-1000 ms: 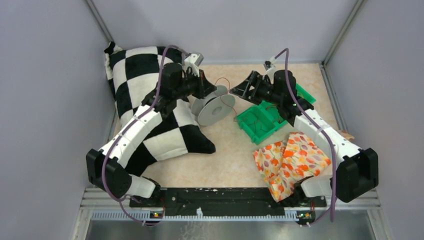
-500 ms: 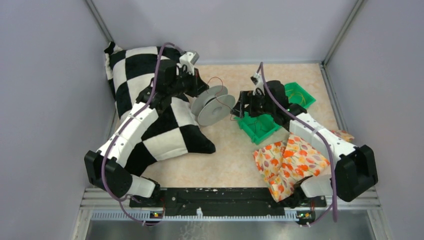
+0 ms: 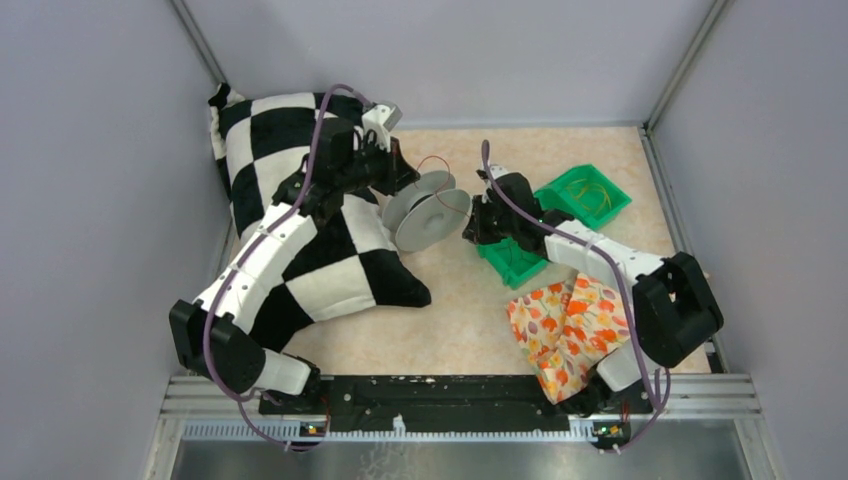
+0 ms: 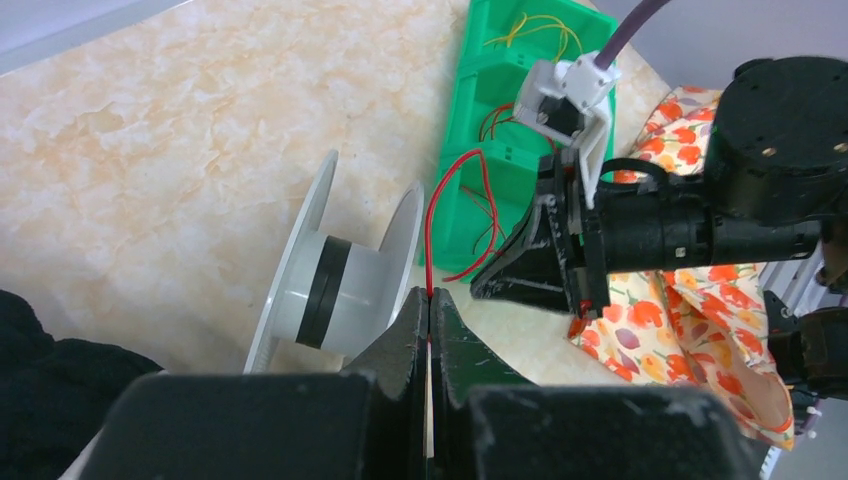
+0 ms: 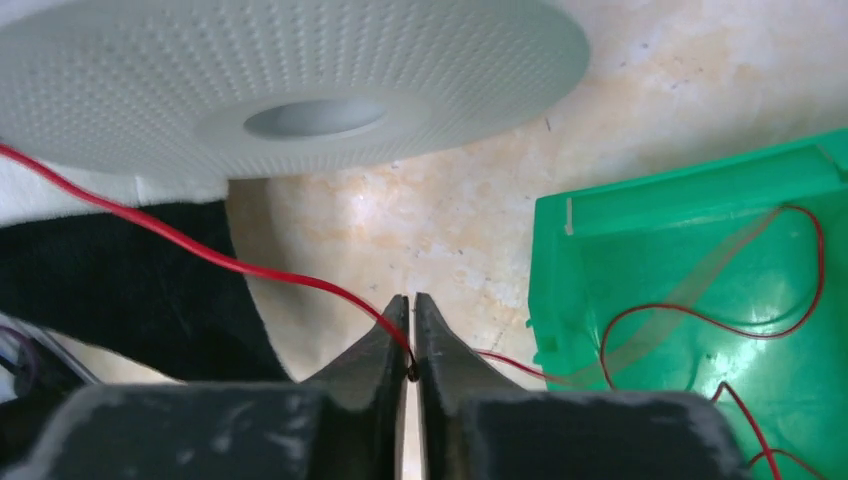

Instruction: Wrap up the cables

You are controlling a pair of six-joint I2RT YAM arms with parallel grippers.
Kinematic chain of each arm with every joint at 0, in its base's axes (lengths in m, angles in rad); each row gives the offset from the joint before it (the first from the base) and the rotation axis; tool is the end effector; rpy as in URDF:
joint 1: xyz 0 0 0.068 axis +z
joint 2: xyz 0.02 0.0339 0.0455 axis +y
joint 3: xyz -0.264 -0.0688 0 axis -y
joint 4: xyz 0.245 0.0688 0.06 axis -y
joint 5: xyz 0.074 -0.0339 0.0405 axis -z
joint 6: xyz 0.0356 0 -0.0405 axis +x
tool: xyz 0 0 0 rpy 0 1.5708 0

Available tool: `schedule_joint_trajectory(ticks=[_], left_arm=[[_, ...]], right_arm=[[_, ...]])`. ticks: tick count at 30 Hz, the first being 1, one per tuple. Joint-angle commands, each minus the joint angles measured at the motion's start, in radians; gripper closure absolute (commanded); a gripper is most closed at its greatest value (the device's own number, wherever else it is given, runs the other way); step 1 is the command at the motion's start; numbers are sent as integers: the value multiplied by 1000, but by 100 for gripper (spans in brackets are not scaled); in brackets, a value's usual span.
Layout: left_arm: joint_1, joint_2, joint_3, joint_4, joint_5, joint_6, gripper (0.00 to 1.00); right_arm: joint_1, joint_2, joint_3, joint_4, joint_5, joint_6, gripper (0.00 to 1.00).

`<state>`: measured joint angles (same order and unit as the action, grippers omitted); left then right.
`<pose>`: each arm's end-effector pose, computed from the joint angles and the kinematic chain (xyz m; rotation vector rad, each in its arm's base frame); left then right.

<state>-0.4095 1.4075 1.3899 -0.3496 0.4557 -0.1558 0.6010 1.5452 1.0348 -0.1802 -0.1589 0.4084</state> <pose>0.2891 -0.1426 0.3916 0.5579 1.9059 -0.8123 0.2776 0.1972 0.2405 -0.3138 2.3314 0.6991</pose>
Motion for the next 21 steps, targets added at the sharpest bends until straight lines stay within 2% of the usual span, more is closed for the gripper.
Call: schedule_joint_trajectory(ticks=[1, 6, 10, 15, 21], left_arm=[[3, -15, 27, -16, -9, 57, 100], [14, 13, 26, -77, -43, 119, 100], [15, 73, 27, -101, -68, 145, 100], [15, 145, 27, -83, -87, 148, 100], [15, 165, 38, -94, -145, 175, 100]], right_arm=[[-9, -85, 18, 59, 119, 41, 100], [-139, -142, 65, 32, 32, 47, 100], [-227, -67, 194, -63, -22, 16, 100], [-253, 88, 387, -176, -41, 4, 100], [-253, 205, 454, -210, -50, 23, 100]])
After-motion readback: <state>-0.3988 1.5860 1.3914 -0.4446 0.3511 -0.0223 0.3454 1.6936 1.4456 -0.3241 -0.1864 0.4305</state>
